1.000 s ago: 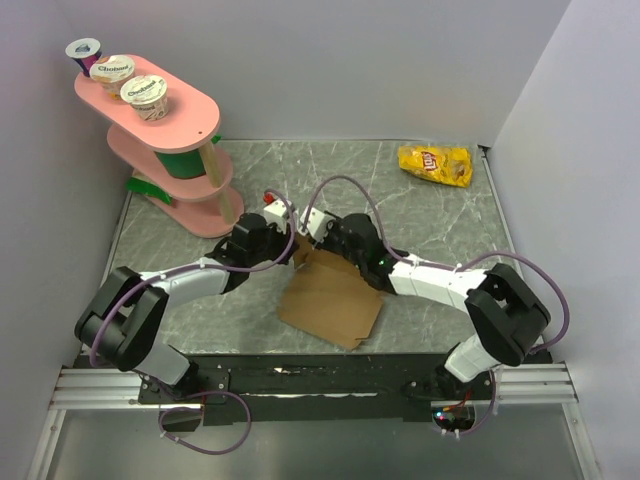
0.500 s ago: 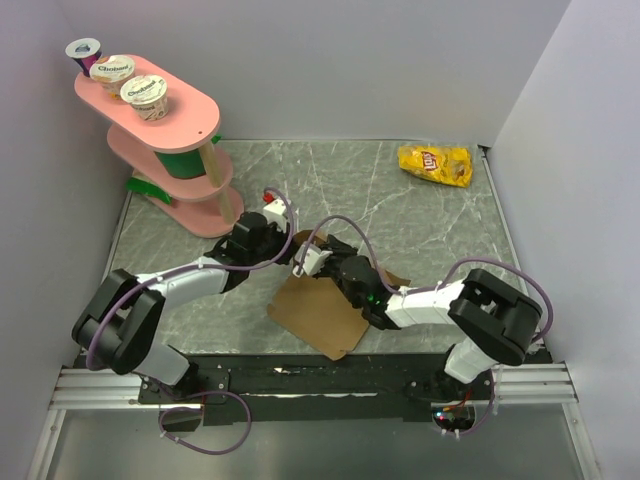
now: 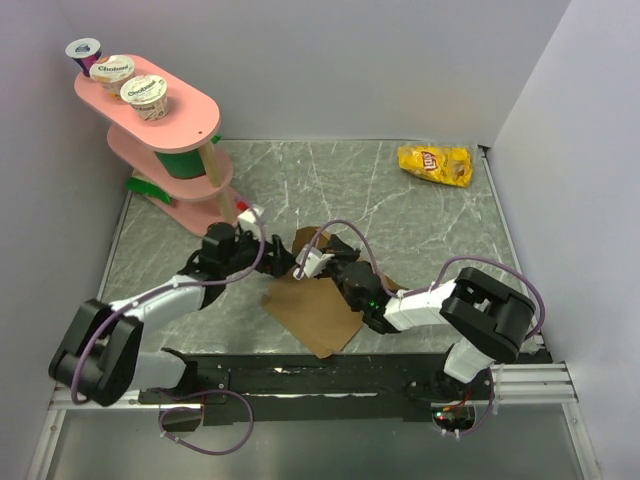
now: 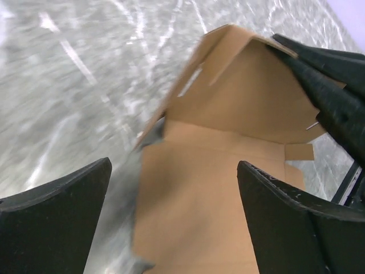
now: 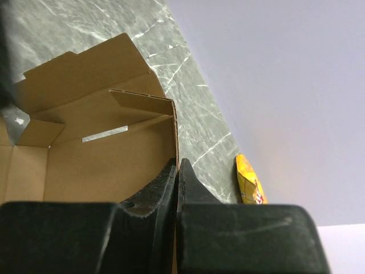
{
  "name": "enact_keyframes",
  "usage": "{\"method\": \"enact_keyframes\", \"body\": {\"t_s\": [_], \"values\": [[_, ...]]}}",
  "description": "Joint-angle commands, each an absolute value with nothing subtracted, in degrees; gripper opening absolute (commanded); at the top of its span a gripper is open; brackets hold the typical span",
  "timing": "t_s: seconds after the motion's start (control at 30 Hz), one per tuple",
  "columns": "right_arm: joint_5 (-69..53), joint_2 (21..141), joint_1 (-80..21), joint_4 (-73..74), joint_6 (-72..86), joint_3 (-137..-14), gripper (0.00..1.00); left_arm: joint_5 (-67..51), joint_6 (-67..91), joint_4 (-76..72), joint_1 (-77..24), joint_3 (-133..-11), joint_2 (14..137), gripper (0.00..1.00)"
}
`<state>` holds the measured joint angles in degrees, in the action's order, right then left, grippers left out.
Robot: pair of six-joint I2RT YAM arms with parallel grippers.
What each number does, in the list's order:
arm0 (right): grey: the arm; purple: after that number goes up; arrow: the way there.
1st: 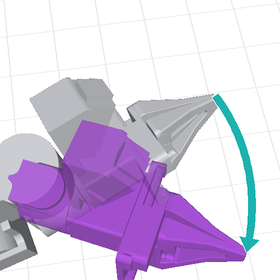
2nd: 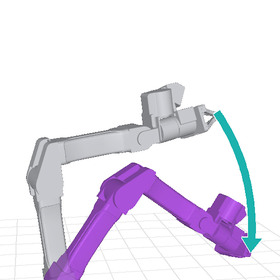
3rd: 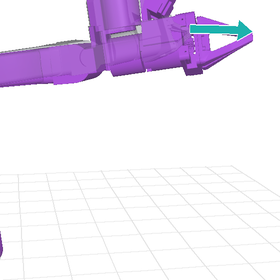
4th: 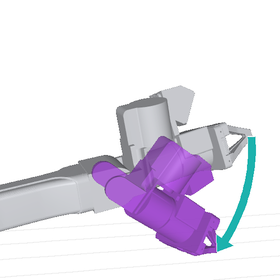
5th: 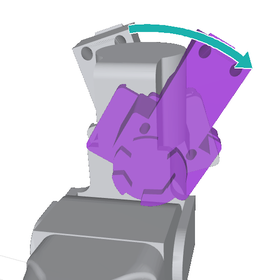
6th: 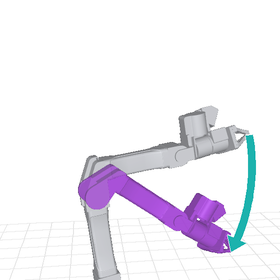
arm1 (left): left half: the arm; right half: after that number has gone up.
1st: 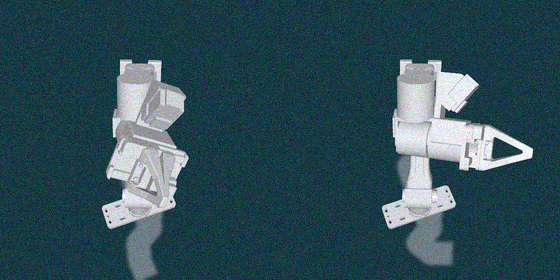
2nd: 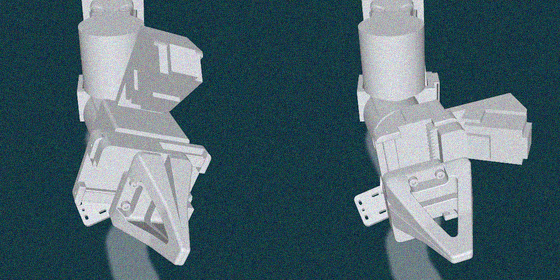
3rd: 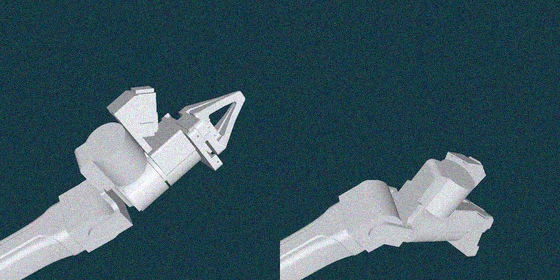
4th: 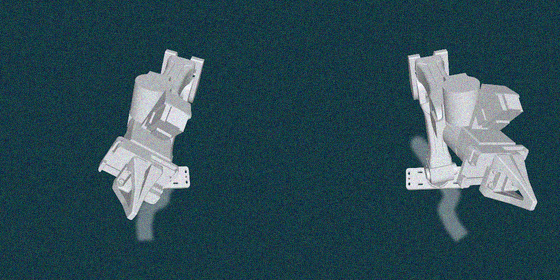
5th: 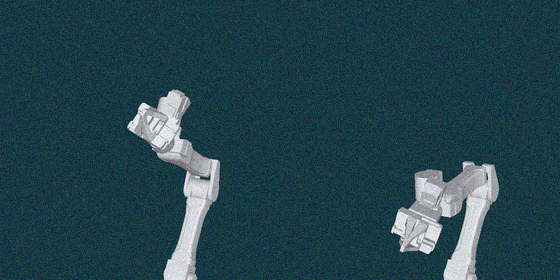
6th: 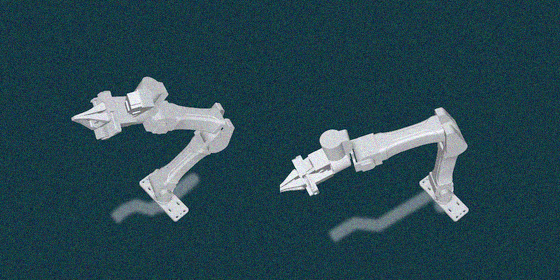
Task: Fold the paper box
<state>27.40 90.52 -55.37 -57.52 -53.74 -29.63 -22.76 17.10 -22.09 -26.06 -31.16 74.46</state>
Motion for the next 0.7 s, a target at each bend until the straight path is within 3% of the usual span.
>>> {"method": "enact_keyframes", "body": {"t_s": [0.0,0.13,0.23,0.67], "values": [[27.69,90.97,-55.28,-63.28,-53.70,-28.39,0.03,-29.88,19.51,-28.64,-20.15,-26.29,67.86,0.99],[24.97,87.38,-54.93,-60.04,-50.90,-27.86,0.03,-29.01,23.01,-31.47,-16.44,-25.74,68.10,0.93],[23.82,85.26,-54.76,-56.87,-49.05,-27.86,0.03,-26.11,24.78,-31.02,-14.77,-29.87,73.11,0.82],[22.32,86.04,-53.70,-54.40,-47.28,-28.21,0.03,-33.84,21.01,-38.67,-18.63,-39.81,92.45,0.78]]}}
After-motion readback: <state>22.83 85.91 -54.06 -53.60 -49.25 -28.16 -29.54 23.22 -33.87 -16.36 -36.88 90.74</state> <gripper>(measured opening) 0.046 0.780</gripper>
